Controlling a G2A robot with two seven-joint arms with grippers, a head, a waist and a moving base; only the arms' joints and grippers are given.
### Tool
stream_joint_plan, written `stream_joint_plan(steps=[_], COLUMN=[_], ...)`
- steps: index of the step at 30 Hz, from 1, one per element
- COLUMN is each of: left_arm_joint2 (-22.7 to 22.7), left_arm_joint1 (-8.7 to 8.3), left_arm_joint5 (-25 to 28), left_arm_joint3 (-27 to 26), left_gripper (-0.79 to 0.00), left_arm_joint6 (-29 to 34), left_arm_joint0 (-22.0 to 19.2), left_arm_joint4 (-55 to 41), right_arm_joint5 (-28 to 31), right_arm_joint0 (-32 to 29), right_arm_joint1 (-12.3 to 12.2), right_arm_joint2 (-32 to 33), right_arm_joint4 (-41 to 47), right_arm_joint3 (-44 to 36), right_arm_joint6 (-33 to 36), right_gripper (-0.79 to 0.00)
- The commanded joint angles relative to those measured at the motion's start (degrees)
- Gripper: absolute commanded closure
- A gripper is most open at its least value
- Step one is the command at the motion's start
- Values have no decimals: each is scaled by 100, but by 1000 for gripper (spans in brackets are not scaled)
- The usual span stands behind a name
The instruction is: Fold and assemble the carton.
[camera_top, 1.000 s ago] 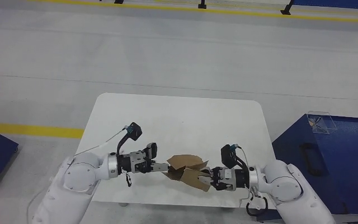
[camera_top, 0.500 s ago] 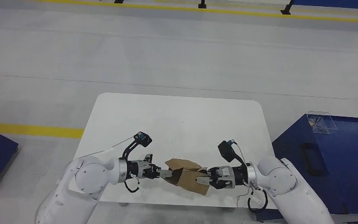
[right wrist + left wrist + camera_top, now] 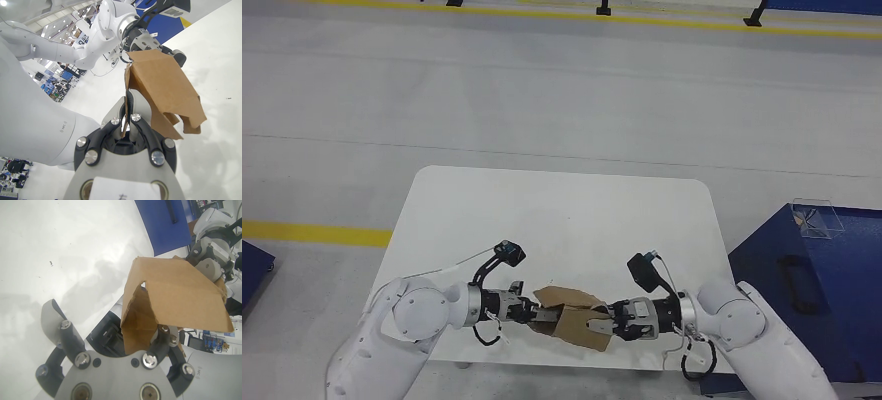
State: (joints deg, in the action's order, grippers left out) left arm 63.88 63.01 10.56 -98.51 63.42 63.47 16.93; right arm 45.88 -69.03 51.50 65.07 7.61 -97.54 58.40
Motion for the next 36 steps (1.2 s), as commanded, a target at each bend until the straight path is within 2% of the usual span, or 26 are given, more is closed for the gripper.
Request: stream_joint_plan(steps=[1,2,3,8,9,11,12,14,15,24,25,26,36], left_arm_joint2=[-58,-83,-107,-183,-191,-202,-208,-227,-235,-283,-285,-284,-289], left_arm_joint1=[7,10,12,13,11,7,5,3,3,-4,-5,-5,-15], left_arm_joint5=[-7,-7,-12,-44,-52,-85,-84,-73,-72,183,187,214,139], left_arm_joint3=[25,38,58,109,116,134,143,176,194,376,398,397,301], left_gripper=[-416,-391,-400,-474,-520,-514,-456,-219,0,0,0,0,0], left_arm_joint6=[-61,-79,-92,-102,-86,-35,-24,-6,-3,131,126,71,-76], left_arm_joint0=[-30,-44,-60,-137,-147,-173,-185,-205,-216,-338,-357,-372,-442], left_arm_joint4=[0,-7,1,22,15,0,-11,-38,-57,-401,-405,-391,-297], right_arm_joint5=[17,26,36,65,71,83,91,103,106,46,25,39,17], right_arm_joint0=[2,11,19,88,97,119,122,127,128,110,103,96,53], right_arm_joint1=[-12,-18,-22,-40,-42,-49,-53,-62,-66,-86,-88,-88,-91], right_arm_joint2=[-40,-55,-77,-152,-164,-173,-170,-156,-151,-98,-80,-56,62], right_arm_joint4=[13,15,27,28,28,22,24,15,14,-65,-93,-127,-265], right_arm_joint3=[2,12,24,66,71,67,64,59,63,58,59,54,70], right_arm_joint6=[-17,-27,-36,-66,-71,-84,-91,-103,-107,-230,-275,-347,-626], right_gripper=[0,0,0,0,0,0,0,0,0,0,-739,-785,-785])
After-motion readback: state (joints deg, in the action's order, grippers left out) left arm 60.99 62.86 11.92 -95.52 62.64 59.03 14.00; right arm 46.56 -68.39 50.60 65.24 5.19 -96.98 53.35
